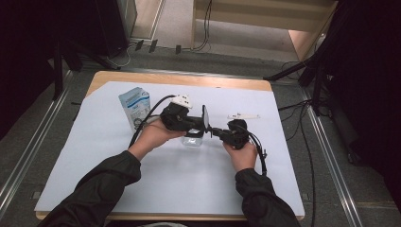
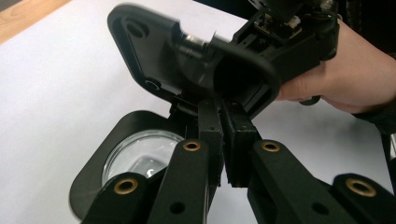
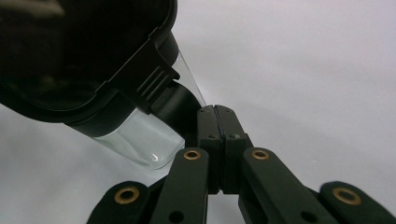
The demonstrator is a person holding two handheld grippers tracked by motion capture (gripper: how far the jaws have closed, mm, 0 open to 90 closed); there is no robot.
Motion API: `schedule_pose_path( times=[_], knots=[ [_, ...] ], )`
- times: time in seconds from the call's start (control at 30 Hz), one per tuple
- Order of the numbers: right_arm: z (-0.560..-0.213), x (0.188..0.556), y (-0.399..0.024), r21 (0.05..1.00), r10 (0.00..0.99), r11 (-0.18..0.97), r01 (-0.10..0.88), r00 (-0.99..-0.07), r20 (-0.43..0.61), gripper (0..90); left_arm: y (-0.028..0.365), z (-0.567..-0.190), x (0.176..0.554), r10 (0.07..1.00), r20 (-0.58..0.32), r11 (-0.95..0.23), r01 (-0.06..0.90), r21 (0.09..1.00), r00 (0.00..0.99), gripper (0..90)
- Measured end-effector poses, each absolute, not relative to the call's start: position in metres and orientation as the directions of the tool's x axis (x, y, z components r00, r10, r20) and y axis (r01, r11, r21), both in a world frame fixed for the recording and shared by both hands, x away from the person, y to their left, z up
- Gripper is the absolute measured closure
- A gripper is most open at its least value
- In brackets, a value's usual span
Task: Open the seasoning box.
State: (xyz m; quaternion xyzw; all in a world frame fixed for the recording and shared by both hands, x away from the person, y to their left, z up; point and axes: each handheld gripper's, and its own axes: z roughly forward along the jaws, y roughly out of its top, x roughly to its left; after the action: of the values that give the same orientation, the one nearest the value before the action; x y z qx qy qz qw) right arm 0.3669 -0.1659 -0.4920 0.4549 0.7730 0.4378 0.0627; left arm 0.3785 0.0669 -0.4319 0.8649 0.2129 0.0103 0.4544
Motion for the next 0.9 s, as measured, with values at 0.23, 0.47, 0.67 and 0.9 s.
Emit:
schedule_pose_path(
  times=[0.23,0.47,0.67,0.9],
  knots=[
    [-0.493,0.364,-0.165,0.738,0.766,0.19,0.648,-0.568,0.302,90.0,0.059,-0.435,0.381,0.389,-0.19,-0.489,0.376,0.787,0.902,88.4],
    [-0.493,0.363,-0.164,0.739,0.773,0.185,0.647,-0.56,0.296,90.0,0.054,-0.437,0.386,0.383,-0.199,-0.491,0.381,0.784,0.902,87.7],
    [-0.494,0.365,-0.163,0.741,0.773,0.181,0.647,-0.56,0.3,90.0,0.051,-0.438,0.388,0.383,-0.198,-0.492,0.381,0.783,0.902,87.4],
    [-0.494,0.365,-0.162,0.745,0.778,0.192,0.639,-0.562,0.281,90.0,0.05,-0.442,0.39,0.391,-0.209,-0.489,0.395,0.778,0.896,86.8]
  ],
)
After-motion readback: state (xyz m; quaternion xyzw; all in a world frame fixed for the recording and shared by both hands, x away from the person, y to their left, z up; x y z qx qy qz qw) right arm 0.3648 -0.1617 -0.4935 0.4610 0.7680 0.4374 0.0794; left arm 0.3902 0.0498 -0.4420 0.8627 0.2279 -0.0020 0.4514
